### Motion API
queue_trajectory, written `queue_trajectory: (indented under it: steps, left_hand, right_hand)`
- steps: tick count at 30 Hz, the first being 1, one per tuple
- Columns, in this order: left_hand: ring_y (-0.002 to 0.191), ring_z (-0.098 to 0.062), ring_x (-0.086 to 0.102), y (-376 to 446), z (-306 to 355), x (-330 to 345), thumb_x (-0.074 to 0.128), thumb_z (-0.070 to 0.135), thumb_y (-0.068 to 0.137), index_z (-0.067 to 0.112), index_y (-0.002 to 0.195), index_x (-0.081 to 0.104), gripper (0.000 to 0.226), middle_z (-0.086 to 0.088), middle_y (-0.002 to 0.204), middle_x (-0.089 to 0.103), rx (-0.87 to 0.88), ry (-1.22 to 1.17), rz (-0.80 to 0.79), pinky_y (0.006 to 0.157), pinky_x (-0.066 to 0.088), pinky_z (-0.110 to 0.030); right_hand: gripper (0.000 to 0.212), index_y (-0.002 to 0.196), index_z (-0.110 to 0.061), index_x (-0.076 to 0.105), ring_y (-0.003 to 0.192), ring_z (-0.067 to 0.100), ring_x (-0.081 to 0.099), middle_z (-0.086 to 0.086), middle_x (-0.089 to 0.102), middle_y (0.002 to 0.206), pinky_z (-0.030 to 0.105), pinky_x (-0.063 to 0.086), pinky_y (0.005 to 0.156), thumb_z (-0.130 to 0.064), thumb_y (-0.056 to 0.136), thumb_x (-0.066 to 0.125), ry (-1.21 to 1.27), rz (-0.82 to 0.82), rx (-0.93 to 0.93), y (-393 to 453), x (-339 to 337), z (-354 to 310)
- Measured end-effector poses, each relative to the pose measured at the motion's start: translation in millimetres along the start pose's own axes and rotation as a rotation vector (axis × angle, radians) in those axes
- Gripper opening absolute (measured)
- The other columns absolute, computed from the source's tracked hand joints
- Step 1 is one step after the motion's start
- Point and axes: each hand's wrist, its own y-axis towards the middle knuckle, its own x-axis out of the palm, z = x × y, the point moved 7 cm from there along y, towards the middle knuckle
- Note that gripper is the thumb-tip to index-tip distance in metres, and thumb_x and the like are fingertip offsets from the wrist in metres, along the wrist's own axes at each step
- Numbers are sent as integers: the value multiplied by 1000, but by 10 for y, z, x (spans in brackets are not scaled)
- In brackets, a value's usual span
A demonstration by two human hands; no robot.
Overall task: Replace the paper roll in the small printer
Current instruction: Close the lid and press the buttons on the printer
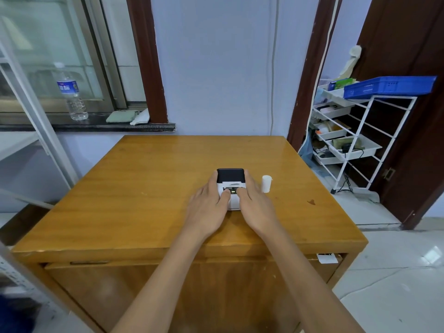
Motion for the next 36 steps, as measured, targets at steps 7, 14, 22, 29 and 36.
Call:
queue_trajectory:
  steps: [7, 14, 22, 29, 36]
  left_hand:
    - [138, -26, 46, -12, 6, -19, 32, 43, 103, 22, 164, 16, 66, -2, 159, 46, -1, -21, 13, 110, 38, -45]
    - [136, -27, 48, -6, 2, -14, 32, 43, 103, 23, 163, 17, 66, -3, 157, 49, -5, -20, 16, 109, 39, -47]
    - [145, -25, 40, 1, 10, -15, 31, 43, 104, 25, 166, 11, 67, -1, 165, 38, 4, -6, 9, 114, 34, -46]
    - [142, -26, 44, 11, -8, -12, 33, 43, 103, 25, 165, 15, 66, -2, 162, 43, 13, -6, 25, 112, 36, -44]
    - [137, -27, 48, 15, -14, -8, 33, 42, 103, 25, 164, 17, 65, -4, 157, 49, 17, -7, 34, 107, 39, -45]
  right_hand:
    - [61, 169, -24, 10, 125, 24, 57, 2, 46, 160, 37, 44, 89, -30, 111, 28, -17, -8, -4, 1, 16, 9]
    - [61, 169, -25, 11, 134, 22, 53, -3, 38, 167, 35, 41, 90, -32, 111, 28, -17, -7, -11, 12, 29, 25]
    - [59, 168, -26, 17, 127, 21, 57, -3, 44, 162, 33, 39, 85, -31, 110, 30, -3, 11, -26, 11, 30, 20]
    - [59, 167, -25, 19, 123, 26, 59, 0, 48, 159, 40, 48, 93, -31, 109, 32, 9, 20, -18, 2, 30, 21]
    - [59, 166, -25, 21, 114, 25, 62, 0, 51, 154, 44, 53, 91, -32, 108, 32, -12, 27, -32, -2, 26, 1]
